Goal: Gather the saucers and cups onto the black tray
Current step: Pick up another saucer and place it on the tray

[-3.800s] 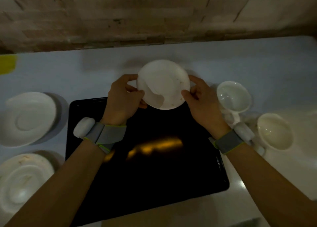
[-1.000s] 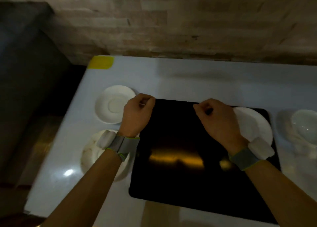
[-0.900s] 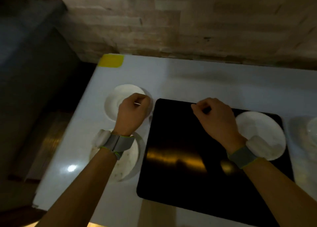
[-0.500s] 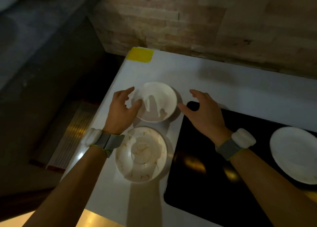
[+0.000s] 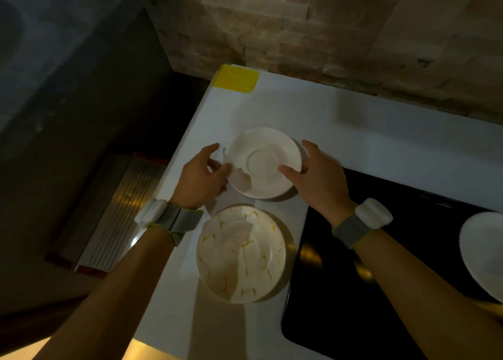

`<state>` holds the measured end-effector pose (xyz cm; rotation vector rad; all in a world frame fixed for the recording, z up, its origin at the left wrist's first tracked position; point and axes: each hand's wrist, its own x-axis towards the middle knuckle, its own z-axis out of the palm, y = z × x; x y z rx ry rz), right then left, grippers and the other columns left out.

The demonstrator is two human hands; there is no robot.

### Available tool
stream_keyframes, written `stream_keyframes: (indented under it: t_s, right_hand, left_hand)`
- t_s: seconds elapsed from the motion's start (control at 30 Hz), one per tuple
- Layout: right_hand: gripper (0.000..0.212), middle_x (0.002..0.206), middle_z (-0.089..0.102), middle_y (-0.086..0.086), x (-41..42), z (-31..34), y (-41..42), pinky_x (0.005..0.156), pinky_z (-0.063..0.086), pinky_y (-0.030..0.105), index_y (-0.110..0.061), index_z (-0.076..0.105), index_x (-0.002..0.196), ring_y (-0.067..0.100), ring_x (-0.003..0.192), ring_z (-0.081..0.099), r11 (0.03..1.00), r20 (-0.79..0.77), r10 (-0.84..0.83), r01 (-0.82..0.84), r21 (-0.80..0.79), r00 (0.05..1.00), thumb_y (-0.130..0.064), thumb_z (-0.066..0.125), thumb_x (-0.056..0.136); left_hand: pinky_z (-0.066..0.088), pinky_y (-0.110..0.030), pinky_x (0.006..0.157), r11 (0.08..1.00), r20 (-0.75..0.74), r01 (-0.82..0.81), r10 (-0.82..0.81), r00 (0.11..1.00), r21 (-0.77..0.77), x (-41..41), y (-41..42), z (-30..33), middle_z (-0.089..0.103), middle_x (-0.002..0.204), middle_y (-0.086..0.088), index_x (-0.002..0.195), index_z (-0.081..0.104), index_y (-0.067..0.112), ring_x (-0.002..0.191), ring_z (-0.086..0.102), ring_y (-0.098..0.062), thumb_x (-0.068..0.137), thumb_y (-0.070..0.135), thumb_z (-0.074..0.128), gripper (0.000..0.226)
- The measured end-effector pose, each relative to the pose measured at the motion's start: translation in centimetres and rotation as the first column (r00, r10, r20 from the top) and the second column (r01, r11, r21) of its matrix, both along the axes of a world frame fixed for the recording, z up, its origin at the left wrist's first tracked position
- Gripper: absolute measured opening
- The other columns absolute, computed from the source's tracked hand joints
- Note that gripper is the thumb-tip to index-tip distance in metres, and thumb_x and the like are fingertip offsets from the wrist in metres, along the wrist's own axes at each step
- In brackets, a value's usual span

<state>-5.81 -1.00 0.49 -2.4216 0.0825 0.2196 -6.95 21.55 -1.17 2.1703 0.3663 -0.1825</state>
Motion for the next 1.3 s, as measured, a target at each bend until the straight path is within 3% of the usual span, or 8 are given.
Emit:
stream_keyframes:
  t_s: [0.07,0.13,0.3,0.67,0.8,0.97,1.3]
  right_hand:
    - [0.071,0.128,0.063,0.011,0.2,0.0,0.0,0.085,0.048,0.037,-0.017,0.036,0.144,0.031,0.116,0.059,0.999,0.012,0.007,-0.006,-0.044,1.000,-0.048,0.063,0.085]
    - [0.061,0.125,0.065,0.010,0.3,-0.1,0.0,0.081,0.048,0.035,-0.019,0.041,0.141,0.031,0.112,0.061,0.997,0.019,0.014,-0.012,-0.072,1.000,-0.041,0.062,0.088]
    - [0.054,0.121,0.068,0.007,0.5,-0.2,-0.1,0.084,0.054,0.039,-0.024,0.045,0.139,0.029,0.109,0.063,0.998,0.038,0.024,-0.022,-0.055,0.999,-0.034,0.061,0.089]
    - [0.053,0.122,0.066,0.009,0.2,-0.2,-0.8,0.088,0.054,0.043,-0.020,0.046,0.139,0.028,0.109,0.062,0.997,0.058,0.038,-0.042,0.061,0.998,-0.027,0.063,0.089]
    - [0.052,0.096,0.061,0.000,-0.3,0.4,-2.2,0.078,0.048,0.031,-0.020,0.049,0.137,0.017,0.089,0.057,0.993,0.088,-0.004,-0.007,0.120,0.996,-0.023,0.065,0.088]
    - [0.051,0.072,0.047,-0.019,-1.0,0.5,-4.5,0.071,0.041,0.026,-0.020,0.050,0.136,0.001,0.064,0.048,0.987,0.119,-0.049,0.030,0.157,0.992,-0.020,0.065,0.088]
    - [0.049,0.065,0.048,-0.012,-4.0,1.3,-11.1,0.073,0.048,0.034,-0.028,0.050,0.134,0.006,0.063,0.050,0.976,0.121,-0.176,0.157,0.150,0.977,-0.021,0.065,0.087]
  left_hand:
    - [0.060,-0.023,0.054,1.000,-0.001,0.009,-0.009,1.000,-0.024,0.1,-0.2,0.0,0.066,0.085,0.006,0.139,0.046,0.025,0.060,0.072,-0.018,0.093,0.029,0.061,0.048]
    - [0.061,-0.024,0.055,0.999,-0.002,0.031,-0.031,1.000,-0.006,0.3,-0.2,-0.1,0.071,0.077,0.001,0.134,0.051,0.028,0.057,0.071,-0.018,0.095,0.029,0.059,0.040]
    - [0.057,-0.017,0.050,0.997,0.006,0.070,-0.070,0.998,0.019,0.6,-0.3,-0.3,0.073,0.069,-0.006,0.131,0.052,0.030,0.053,0.070,-0.017,0.097,0.024,0.055,0.035]
    - [0.060,-0.029,0.056,0.998,0.051,0.053,-0.052,0.997,-0.025,0.4,-1.0,0.4,0.071,0.064,-0.008,0.126,0.057,0.026,0.051,0.069,-0.018,0.094,0.018,0.055,0.033]
    - [0.049,-0.020,0.042,0.996,0.074,0.060,-0.055,0.996,-0.067,0.4,-2.2,1.5,0.070,0.063,-0.010,0.122,0.058,0.026,0.042,0.061,-0.012,0.094,0.016,0.055,0.030]
    - [0.047,-0.017,0.040,0.993,0.094,0.087,-0.079,0.992,-0.080,0.5,-4.4,2.3,0.068,0.062,-0.005,0.116,0.056,0.027,0.039,0.057,-0.007,0.092,0.014,0.056,0.027]
    - [0.044,-0.017,0.046,0.969,0.135,0.215,-0.199,0.971,-0.124,-0.3,-10.8,3.5,0.064,0.058,-0.006,0.117,0.057,0.022,0.039,0.054,-0.003,0.090,0.010,0.057,0.029]
